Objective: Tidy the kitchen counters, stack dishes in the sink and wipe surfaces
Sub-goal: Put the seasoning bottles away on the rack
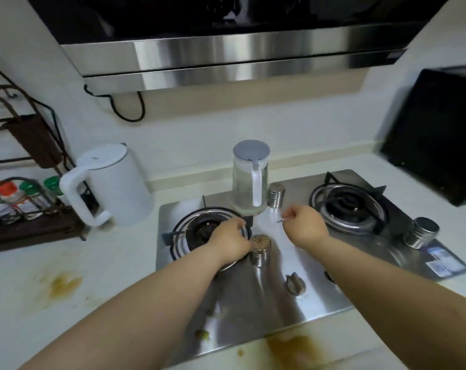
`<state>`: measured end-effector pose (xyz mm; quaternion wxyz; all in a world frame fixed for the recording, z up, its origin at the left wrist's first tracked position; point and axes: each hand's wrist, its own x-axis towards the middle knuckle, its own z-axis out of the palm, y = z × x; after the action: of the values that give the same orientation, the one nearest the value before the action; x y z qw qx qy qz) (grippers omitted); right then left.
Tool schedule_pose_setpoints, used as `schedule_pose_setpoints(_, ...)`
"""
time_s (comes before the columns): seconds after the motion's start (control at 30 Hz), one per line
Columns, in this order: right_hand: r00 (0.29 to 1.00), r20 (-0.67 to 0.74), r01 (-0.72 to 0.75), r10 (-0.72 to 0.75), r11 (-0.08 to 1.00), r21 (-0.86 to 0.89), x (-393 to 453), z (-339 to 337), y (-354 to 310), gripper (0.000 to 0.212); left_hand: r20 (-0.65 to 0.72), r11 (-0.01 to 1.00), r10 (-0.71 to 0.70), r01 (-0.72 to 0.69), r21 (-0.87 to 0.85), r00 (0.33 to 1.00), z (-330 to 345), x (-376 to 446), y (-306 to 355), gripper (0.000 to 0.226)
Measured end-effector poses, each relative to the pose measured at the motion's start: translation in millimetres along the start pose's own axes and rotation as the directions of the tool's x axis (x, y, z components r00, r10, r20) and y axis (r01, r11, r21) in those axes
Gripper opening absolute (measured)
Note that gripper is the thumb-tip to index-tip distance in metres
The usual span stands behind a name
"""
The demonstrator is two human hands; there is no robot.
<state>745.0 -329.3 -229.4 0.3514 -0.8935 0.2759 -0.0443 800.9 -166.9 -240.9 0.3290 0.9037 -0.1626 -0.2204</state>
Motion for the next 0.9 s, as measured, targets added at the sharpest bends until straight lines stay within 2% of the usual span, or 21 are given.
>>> schedule_pose_setpoints(0.07,0.998,0.015,-0.057,0.056,0.998,0.014,5.7,-3.7,19.2,0.026,0.075,1.000,0.008,-0.009,0.018,0.997,11.7,4.4,4.9,0.074)
schedule_pose_setpoints(0.2,0.988,0.062,-0.149,0.145,0.986,0.072,10.4,6.3,40.4,0.034,0.175,0.990,0.031,-0.054,0.130,0.984,32.0,22.4,1.4,0.091)
schedule_pose_setpoints(0.27,0.985,0.079,-0.161,0.156,0.985,0.058,19.9,8.9,44.2,0.037,0.184,0.981,0.051,-0.084,0.177,0.982,35.8,31.7,-1.3,0.088)
schedule_pose_setpoints(0.4,0.985,0.087,-0.148,0.146,0.989,0.020,52.9,9.0,46.7,0.045,0.160,0.984,0.066,-0.091,0.154,0.985,37.8,43.0,-4.9,0.062)
schedule_pose_setpoints(0.6,0.984,0.165,-0.072,0.064,0.997,0.042,128.7,12.0,46.7,0.081,0.056,0.999,0.012,-0.009,-0.042,0.998,45.3,69.8,12.8,0.045)
schedule_pose_setpoints(0.67,0.980,0.195,-0.040,0.026,0.997,0.070,148.2,13.7,47.6,0.093,0.025,0.996,-0.021,0.023,-0.081,0.999,50.8,72.1,17.1,0.048)
schedule_pose_setpoints(0.8,0.963,0.248,0.082,-0.102,0.993,0.088,186.4,25.9,52.1,0.100,-0.031,0.990,-0.091,0.088,-0.107,0.995,55.7,75.1,20.5,0.059)
schedule_pose_setpoints(0.9,0.946,0.283,0.162,-0.160,0.987,0.016,194.8,37.5,51.8,0.090,-0.068,0.985,-0.134,0.125,-0.120,0.989,53.6,74.2,15.8,0.065)
